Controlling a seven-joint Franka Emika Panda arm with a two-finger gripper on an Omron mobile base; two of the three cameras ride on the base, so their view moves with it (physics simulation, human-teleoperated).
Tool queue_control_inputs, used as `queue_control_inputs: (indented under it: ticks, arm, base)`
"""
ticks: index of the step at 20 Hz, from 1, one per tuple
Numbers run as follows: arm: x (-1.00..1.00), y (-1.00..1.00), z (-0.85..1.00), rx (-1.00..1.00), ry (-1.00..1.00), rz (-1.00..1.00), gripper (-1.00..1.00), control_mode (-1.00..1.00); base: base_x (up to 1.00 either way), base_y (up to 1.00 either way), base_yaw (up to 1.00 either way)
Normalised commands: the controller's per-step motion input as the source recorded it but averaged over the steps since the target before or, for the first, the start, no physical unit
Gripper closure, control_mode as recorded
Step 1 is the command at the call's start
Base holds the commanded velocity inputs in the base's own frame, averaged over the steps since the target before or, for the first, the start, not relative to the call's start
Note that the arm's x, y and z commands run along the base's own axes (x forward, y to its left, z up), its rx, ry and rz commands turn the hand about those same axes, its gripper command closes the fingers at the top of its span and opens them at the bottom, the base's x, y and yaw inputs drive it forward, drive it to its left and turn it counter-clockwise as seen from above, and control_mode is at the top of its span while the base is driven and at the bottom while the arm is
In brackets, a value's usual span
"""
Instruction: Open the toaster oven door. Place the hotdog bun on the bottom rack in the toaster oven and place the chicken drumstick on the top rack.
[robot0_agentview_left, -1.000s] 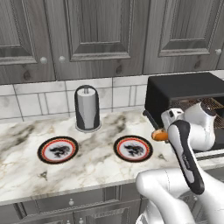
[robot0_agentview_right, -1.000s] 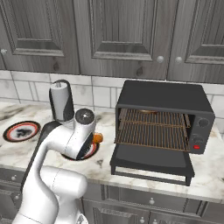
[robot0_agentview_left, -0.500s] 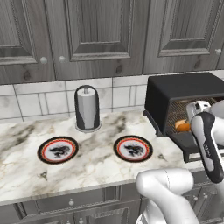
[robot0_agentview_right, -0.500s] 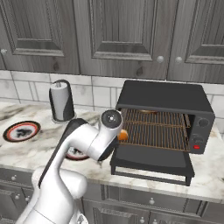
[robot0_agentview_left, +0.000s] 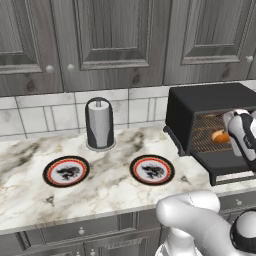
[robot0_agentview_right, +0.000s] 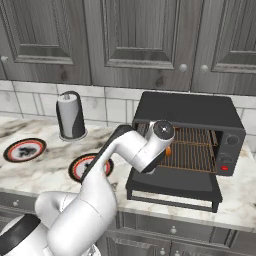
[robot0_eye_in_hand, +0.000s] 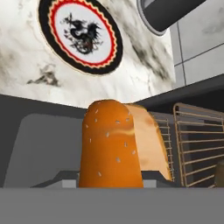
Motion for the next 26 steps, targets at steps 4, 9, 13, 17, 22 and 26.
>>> queue_control_inputs:
  ticks: [4,9,13,17,22,26]
  arm:
    - [0.28,-0.22,-0.62,-0.06,0.0,0.01,1.0,-1.0]
    - [0.16,0.05,-0.56,0.0,-0.02,0.0,1.0,-1.0]
    - [0.11,0.0,-0.19,0.0,-0.04,0.0,1.0,-1.0]
    - [0.2,0.0,0.0,0.0,0.0,0.0,1.0,-1.0]
    - [0.35,0.0,0.0,0.0,0.0,0.0,1.0,-1.0]
    - [0.28,-0.02,-0.03,0.0,0.0,0.0,1.0,-1.0]
  base:
    - [0.0,0.0,0.0]
    - [0.0,0.0,0.0]
    - [0.0,0.0,0.0]
    - [0.0,0.0,0.0]
    - [0.0,0.0,0.0]
    - [0.0,0.0,0.0]
